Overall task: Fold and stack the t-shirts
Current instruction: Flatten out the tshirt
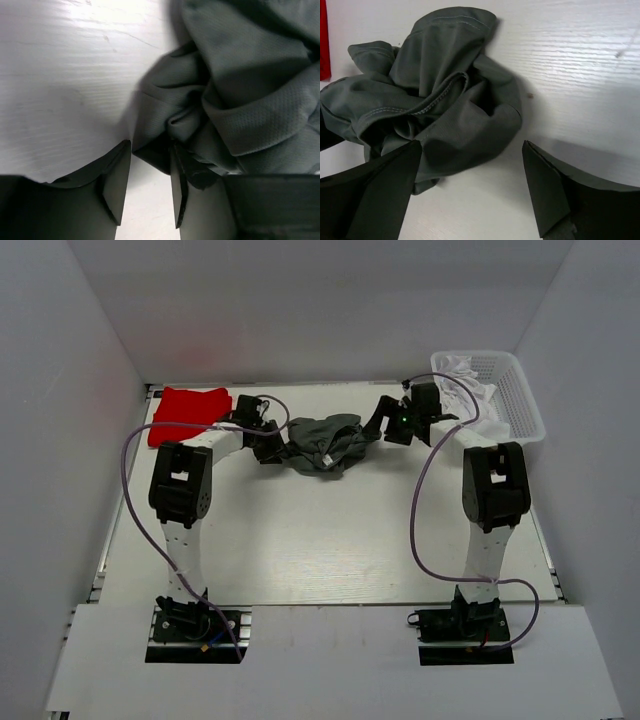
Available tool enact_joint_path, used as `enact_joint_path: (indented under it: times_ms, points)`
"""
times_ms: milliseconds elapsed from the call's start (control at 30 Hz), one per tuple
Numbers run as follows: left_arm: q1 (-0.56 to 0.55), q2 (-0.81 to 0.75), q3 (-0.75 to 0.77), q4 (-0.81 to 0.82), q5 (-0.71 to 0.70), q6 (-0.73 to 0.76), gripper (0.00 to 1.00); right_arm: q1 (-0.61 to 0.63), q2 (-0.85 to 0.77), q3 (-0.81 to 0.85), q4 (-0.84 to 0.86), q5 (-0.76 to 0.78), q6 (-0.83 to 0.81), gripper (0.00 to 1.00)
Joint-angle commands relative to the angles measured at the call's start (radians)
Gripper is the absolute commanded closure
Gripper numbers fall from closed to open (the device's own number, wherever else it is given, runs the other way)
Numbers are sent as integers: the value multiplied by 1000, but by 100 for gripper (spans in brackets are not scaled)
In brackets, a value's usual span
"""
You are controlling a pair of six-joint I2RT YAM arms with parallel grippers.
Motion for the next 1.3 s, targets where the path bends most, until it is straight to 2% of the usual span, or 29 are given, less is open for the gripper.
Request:
enact_joint_path:
  times_ms: [0,67,100,133,167,200,233,300,433,533,700,733,800,967,1100,1267]
  points:
    - [-11,5,-19,30,44,-10,53,14,23,64,59,-46,30,16]
    - [-21,5,-19,49,44,-10,62,19,38,81,89,-43,36,24]
    - [-21,5,-5,60,44,-10,63,22,44,89,89,-43,41,36]
    - [-21,5,-5,60,44,-10,68,20,53,95,92,-61,35,44]
    - [-21,15,11,60,44,-10,84,22,53,95,94,-70,36,53]
    - [-21,15,24,60,44,-20,97,22,58,97,92,-80,35,73]
    - [-21,15,24,48,44,-20,100,19,56,101,88,-84,33,81]
    - [-21,5,24,38,33,-20,100,19,46,106,71,-80,26,100]
    - [-21,-109,24,12,-25,22,100,16,-17,86,39,-48,-28,100]
    - [-12,-259,6,-35,-136,34,100,8,-158,31,51,9,-46,100]
    - [-1,-512,-53,-141,-387,34,100,0,-437,-101,51,283,-77,100]
    - [-1,-596,-62,-156,-422,34,100,-3,-469,-115,48,307,-83,100]
    - [-1,-676,-88,-193,-505,23,100,-9,-596,-167,45,389,-92,100]
    - [-1,-893,-114,-248,-671,-3,100,-21,-787,-199,-15,506,-122,100]
    - [-1,-1043,-114,-262,-685,-12,100,-26,-934,-196,-64,528,-114,100]
    - [-1,-1170,-136,-230,-584,-12,100,-24,-1026,-207,-61,385,-105,100]
